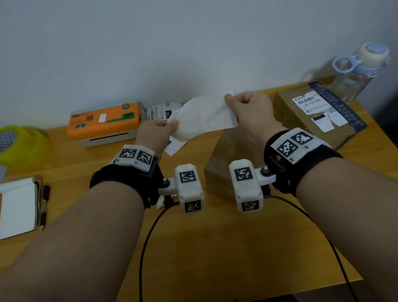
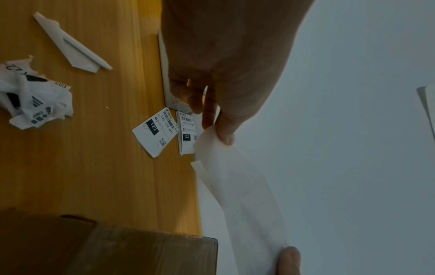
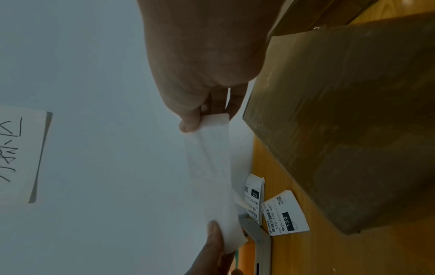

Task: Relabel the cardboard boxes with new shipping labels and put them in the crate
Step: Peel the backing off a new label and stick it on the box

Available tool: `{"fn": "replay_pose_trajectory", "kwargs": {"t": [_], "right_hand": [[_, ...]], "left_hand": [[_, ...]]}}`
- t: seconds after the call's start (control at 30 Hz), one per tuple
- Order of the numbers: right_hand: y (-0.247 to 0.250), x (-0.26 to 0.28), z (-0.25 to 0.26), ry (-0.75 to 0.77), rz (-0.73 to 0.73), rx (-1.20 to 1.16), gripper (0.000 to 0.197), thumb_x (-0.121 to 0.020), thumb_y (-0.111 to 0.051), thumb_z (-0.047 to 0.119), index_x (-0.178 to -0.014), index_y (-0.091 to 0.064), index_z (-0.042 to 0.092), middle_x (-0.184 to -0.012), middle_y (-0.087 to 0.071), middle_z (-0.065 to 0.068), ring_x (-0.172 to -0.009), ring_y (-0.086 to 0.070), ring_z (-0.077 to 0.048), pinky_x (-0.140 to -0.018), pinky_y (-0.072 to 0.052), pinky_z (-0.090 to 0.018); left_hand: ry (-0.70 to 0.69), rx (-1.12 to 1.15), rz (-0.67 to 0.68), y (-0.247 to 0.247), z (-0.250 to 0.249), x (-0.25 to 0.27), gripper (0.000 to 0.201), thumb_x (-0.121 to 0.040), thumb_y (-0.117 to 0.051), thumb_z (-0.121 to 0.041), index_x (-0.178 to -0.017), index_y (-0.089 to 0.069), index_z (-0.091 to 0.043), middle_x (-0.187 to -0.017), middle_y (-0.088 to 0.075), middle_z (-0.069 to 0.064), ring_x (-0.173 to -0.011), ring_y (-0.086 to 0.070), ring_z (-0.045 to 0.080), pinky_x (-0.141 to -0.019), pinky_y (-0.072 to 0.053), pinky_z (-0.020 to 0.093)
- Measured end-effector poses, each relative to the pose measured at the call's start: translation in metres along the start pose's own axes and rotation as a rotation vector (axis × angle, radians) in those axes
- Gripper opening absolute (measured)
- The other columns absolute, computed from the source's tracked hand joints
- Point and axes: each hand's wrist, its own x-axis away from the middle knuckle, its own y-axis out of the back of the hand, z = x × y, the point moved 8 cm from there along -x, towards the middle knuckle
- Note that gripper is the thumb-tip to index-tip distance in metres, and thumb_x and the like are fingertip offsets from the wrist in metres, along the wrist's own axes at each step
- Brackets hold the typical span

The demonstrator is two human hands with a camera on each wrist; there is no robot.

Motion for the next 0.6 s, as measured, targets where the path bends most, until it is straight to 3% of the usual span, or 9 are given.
{"fn": "replay_pose_trajectory", "kwargs": {"t": [0.17,0.27,0.4,0.47,0.53,0.6], "right_hand": [[0.004,-0.001,-0.001,0.009,-0.001,-0.011,0.031,-0.091,-0.061,0.026,-0.087,-0.066,-0.004,-0.078,-0.061,-0.011,-0.070,-0.055,-0.018,-0.070,-0.054,-0.035],[0.006,-0.001,-0.002,0.008,-0.005,-0.010,0.029,-0.091,-0.062,0.026,-0.079,-0.065,0.000,-0.069,-0.057,-0.006,-0.062,-0.051,-0.015,-0.063,-0.050,-0.031],[0.010,-0.005,-0.004,0.011,-0.007,-0.025,0.034,-0.090,-0.063,0.028,-0.083,-0.065,-0.005,-0.075,-0.062,-0.016,-0.067,-0.054,-0.021,-0.070,-0.054,-0.040],[0.011,-0.007,-0.003,0.012,0.008,-0.026,0.031,-0.089,-0.063,0.030,-0.078,-0.065,0.001,-0.077,-0.062,-0.016,-0.069,-0.054,-0.022,-0.073,-0.054,-0.041],[0.014,-0.009,-0.003,0.004,0.020,-0.041,0.029,-0.090,-0.063,0.029,-0.074,-0.064,0.005,-0.075,-0.058,-0.013,-0.069,-0.053,-0.021,-0.072,-0.053,-0.039],[0.013,-0.009,-0.006,-0.058,0.056,-0.092,0.026,-0.091,-0.062,0.028,-0.077,-0.064,0.006,-0.077,-0.063,-0.012,-0.070,-0.059,-0.021,-0.073,-0.055,-0.038]], "left_hand": [[-0.013,-0.002,-0.028,0.004,0.003,0.001,0.031,-0.093,-0.057,-0.025,-0.112,-0.065,-0.001,-0.088,-0.056,0.002,-0.064,-0.043,0.002,-0.055,-0.036,0.017],[-0.017,-0.024,-0.030,0.006,0.005,0.000,0.030,-0.093,-0.057,-0.024,-0.110,-0.066,-0.001,-0.096,-0.055,0.003,-0.068,-0.045,0.003,-0.055,-0.034,0.016],[-0.047,-0.066,-0.063,0.013,0.006,-0.001,0.031,-0.092,-0.058,-0.027,-0.107,-0.067,-0.001,-0.094,-0.058,0.004,-0.089,-0.050,0.017,-0.077,-0.041,0.029],[-0.070,-0.104,-0.079,0.016,0.005,-0.001,0.030,-0.093,-0.056,-0.029,-0.099,-0.068,-0.002,-0.082,-0.058,0.005,-0.077,-0.051,0.017,-0.075,-0.041,0.032],[-0.093,-0.100,-0.094,0.017,0.002,-0.001,0.030,-0.095,-0.052,-0.029,-0.084,-0.064,-0.004,-0.067,-0.053,0.004,-0.055,-0.052,0.011,-0.061,-0.043,0.030],[-0.081,0.028,-0.095,0.014,0.000,0.002,0.029,-0.097,-0.048,-0.025,-0.075,-0.055,-0.008,-0.066,-0.054,0.005,-0.040,-0.055,0.002,-0.047,-0.048,0.024]]}}
